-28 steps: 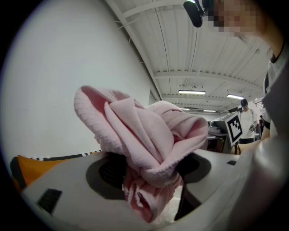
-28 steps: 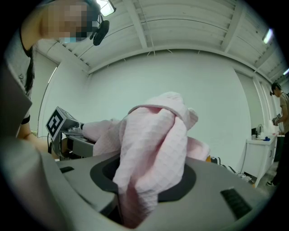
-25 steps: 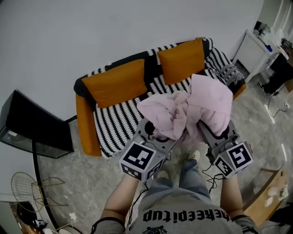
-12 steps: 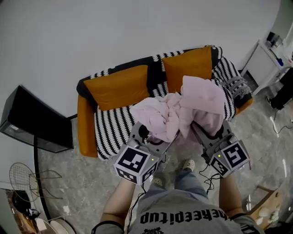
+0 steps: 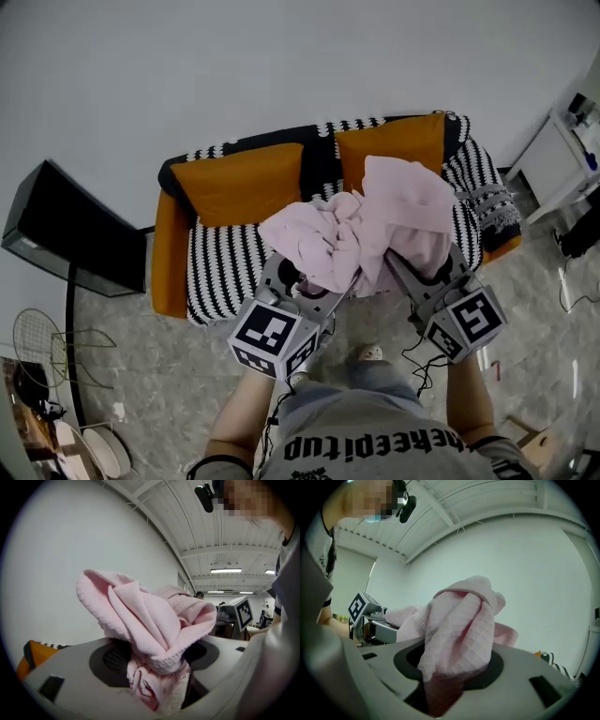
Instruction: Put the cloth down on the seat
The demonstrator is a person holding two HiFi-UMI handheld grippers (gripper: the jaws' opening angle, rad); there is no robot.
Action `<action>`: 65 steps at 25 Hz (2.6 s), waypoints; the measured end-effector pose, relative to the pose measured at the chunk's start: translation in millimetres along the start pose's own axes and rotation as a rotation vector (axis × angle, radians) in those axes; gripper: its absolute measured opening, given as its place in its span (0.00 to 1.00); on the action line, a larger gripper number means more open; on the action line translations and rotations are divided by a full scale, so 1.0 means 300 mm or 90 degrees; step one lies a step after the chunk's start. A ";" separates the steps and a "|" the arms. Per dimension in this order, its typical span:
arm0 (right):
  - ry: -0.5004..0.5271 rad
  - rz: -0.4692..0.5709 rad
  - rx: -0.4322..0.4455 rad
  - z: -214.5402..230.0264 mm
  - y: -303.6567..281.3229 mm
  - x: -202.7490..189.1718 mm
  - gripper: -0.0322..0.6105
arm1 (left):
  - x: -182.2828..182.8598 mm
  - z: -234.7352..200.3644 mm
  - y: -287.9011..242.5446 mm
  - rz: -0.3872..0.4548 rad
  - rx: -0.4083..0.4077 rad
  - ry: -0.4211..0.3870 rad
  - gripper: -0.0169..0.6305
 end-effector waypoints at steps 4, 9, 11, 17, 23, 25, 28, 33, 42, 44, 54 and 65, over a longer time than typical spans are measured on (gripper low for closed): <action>0.005 0.000 0.020 0.012 -0.011 0.001 0.35 | 0.000 0.000 -0.006 0.006 0.021 0.003 0.55; 0.008 -0.002 0.045 0.021 -0.027 -0.007 0.35 | -0.010 -0.002 -0.012 0.010 0.046 0.008 0.55; 0.008 -0.002 0.057 0.056 -0.030 -0.011 0.35 | -0.009 0.006 -0.044 0.010 0.058 0.009 0.55; 0.000 -0.002 0.091 0.296 -0.021 -0.050 0.35 | -0.011 0.061 -0.274 0.002 0.094 0.014 0.55; -0.015 -0.005 0.108 0.344 -0.031 -0.083 0.35 | -0.030 0.066 -0.322 -0.013 0.112 0.017 0.55; -0.018 -0.008 0.110 0.353 -0.049 -0.090 0.35 | -0.035 0.051 -0.333 -0.018 0.115 0.021 0.55; -0.016 -0.011 0.110 0.366 -0.079 -0.097 0.35 | -0.039 0.022 -0.350 -0.019 0.115 0.025 0.55; -0.013 -0.020 0.106 0.391 -0.134 -0.111 0.35 | -0.051 -0.032 -0.385 -0.022 0.108 0.036 0.55; -0.014 -0.047 0.111 0.415 -0.344 -0.140 0.35 | -0.070 -0.235 -0.437 -0.033 0.108 0.054 0.55; -0.016 -0.054 0.116 0.415 -0.399 -0.151 0.35 | -0.080 -0.288 -0.443 -0.036 0.112 0.062 0.55; -0.025 -0.106 0.149 0.384 -0.683 -0.259 0.35 | -0.180 -0.559 -0.453 -0.063 0.137 0.109 0.55; -0.031 -0.194 0.166 0.366 -0.856 -0.477 0.36 | -0.380 -0.729 -0.487 -0.119 0.134 0.162 0.55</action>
Point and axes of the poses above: the fingertips, and each gripper's own axes: y backward along the fingers, z to its right, x out of its top, the point moved 2 cm from there along y, backward along the fingers, and after that the axes turned 10 degrees about -x, right-handed, at the moved point
